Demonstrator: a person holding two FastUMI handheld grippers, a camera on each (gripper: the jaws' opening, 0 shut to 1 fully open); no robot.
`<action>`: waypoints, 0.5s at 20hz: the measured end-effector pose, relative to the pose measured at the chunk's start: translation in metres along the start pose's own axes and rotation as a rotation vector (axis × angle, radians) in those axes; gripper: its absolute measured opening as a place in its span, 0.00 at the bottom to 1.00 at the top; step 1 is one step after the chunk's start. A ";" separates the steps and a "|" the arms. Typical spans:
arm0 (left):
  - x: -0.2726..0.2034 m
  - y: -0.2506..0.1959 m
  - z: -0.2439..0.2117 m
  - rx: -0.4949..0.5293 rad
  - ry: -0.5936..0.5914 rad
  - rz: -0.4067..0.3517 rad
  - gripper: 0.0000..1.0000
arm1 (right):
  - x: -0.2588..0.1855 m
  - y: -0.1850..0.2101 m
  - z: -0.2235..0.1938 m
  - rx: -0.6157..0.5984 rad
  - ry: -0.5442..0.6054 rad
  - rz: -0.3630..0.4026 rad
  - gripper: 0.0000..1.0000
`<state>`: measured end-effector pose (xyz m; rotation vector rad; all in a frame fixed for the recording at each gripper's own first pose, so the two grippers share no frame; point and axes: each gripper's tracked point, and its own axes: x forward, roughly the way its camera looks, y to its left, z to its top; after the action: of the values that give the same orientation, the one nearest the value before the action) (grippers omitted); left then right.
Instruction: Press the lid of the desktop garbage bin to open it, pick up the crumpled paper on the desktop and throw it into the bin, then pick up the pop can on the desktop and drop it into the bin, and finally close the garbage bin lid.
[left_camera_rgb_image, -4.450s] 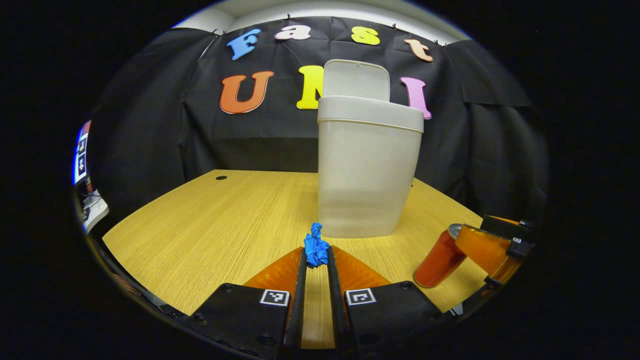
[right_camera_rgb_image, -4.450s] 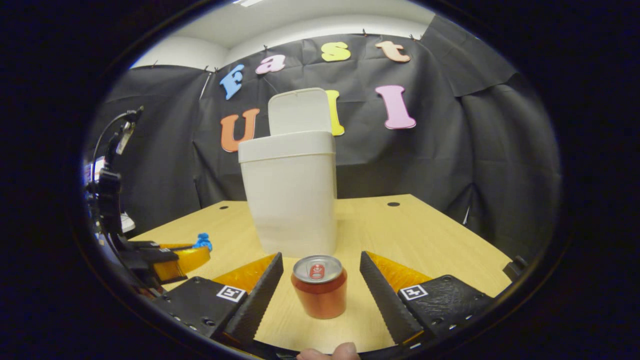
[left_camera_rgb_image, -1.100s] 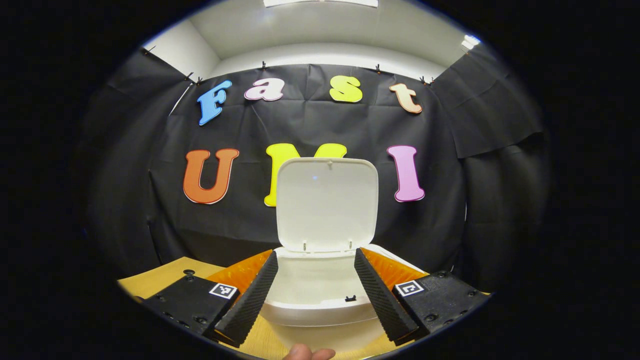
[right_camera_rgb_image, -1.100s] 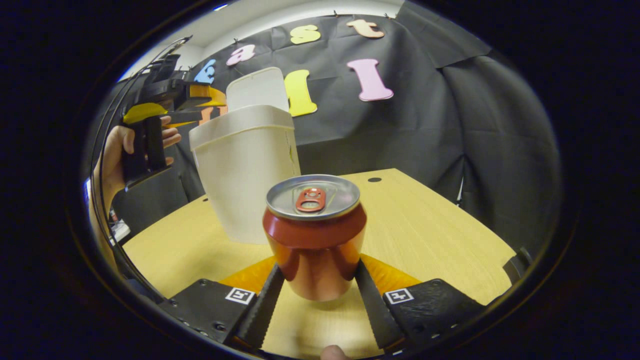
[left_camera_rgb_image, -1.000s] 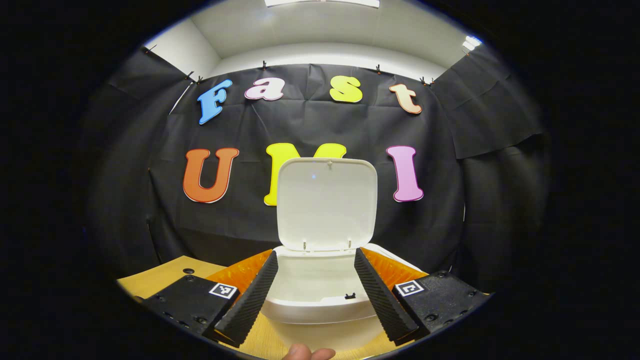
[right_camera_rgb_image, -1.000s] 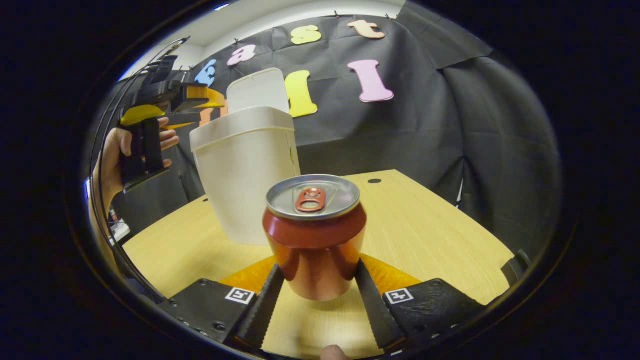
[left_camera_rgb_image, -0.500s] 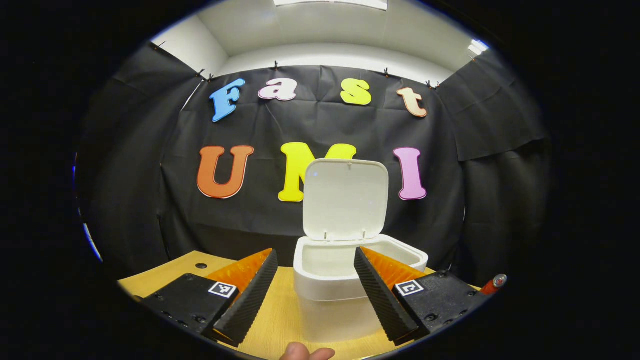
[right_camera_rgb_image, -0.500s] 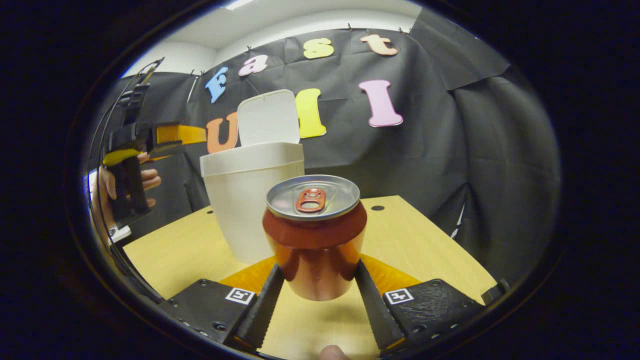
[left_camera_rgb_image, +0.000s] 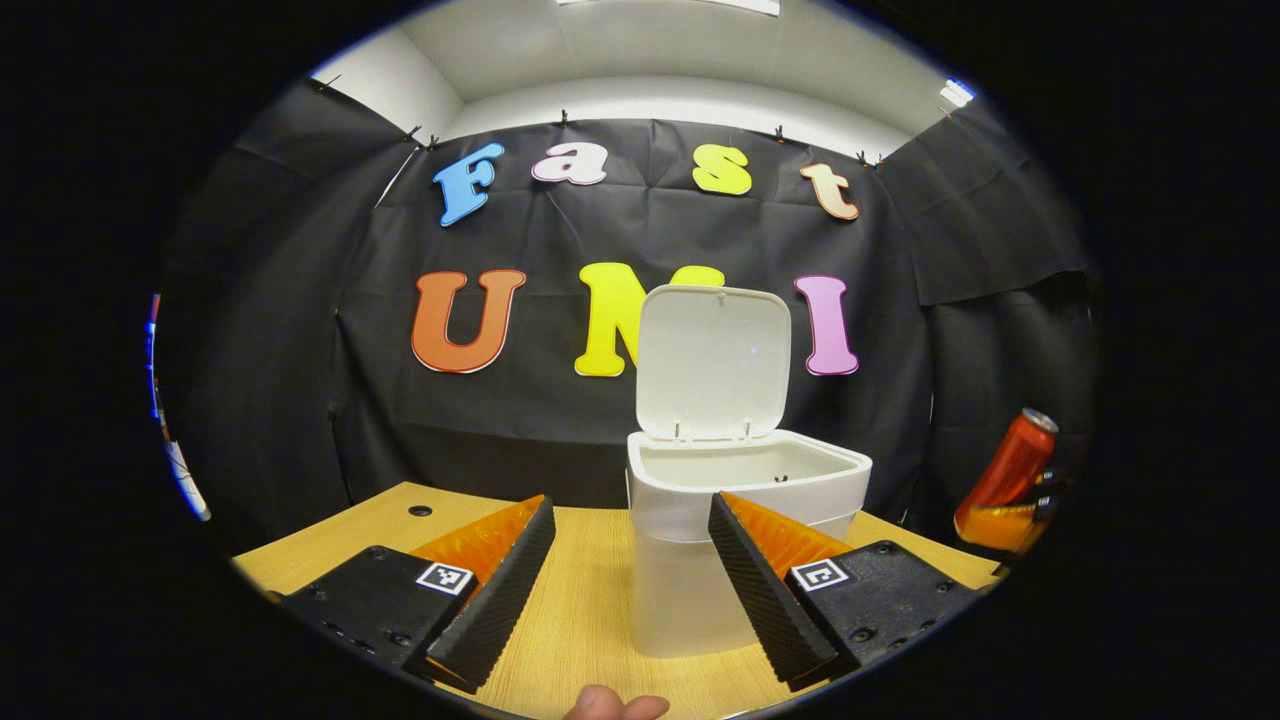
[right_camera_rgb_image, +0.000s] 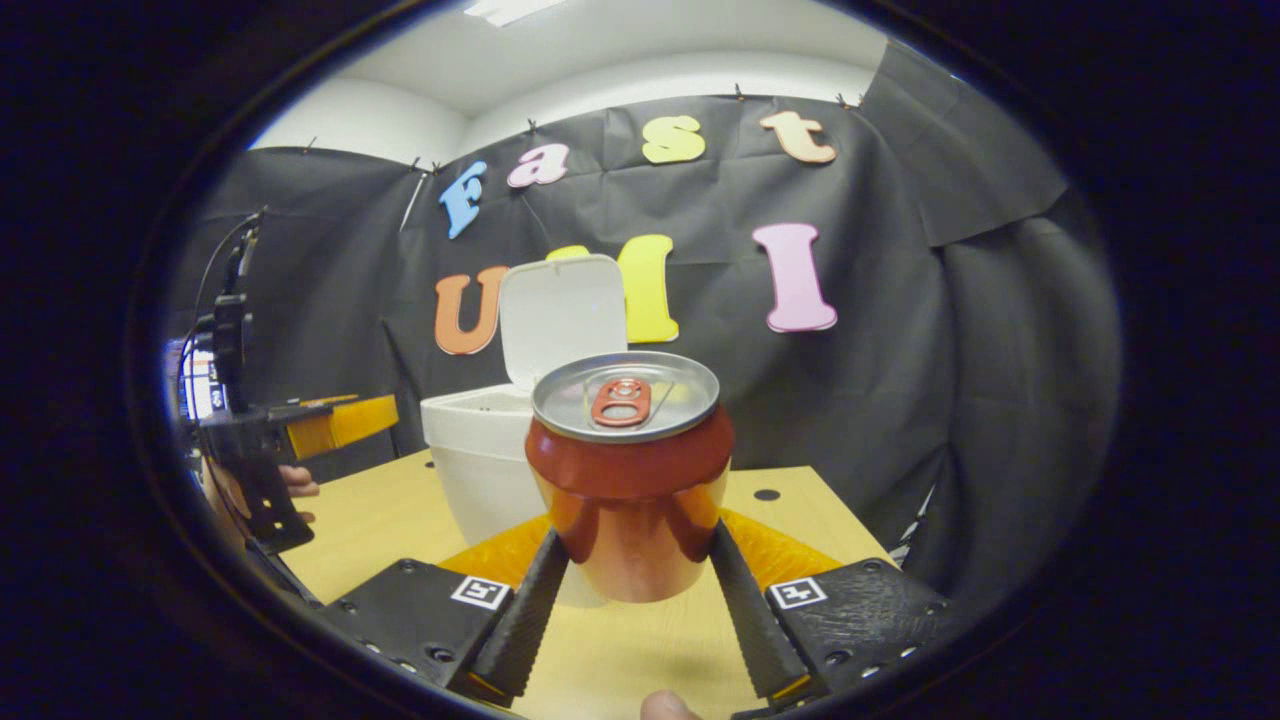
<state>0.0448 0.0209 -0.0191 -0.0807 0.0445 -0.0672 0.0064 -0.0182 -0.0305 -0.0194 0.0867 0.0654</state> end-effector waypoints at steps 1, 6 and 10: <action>-0.004 0.004 -0.005 -0.005 0.005 0.002 0.99 | 0.005 0.004 0.014 -0.006 -0.020 0.005 0.80; -0.019 0.037 -0.026 -0.032 0.042 0.049 0.99 | 0.028 0.037 0.043 -0.024 -0.051 0.062 0.78; -0.028 0.054 -0.036 -0.020 0.064 0.073 0.99 | 0.043 0.058 0.065 -0.049 -0.082 0.090 0.78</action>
<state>0.0183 0.0737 -0.0583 -0.0964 0.1118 0.0039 0.0512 0.0443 0.0290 -0.0615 0.0040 0.1586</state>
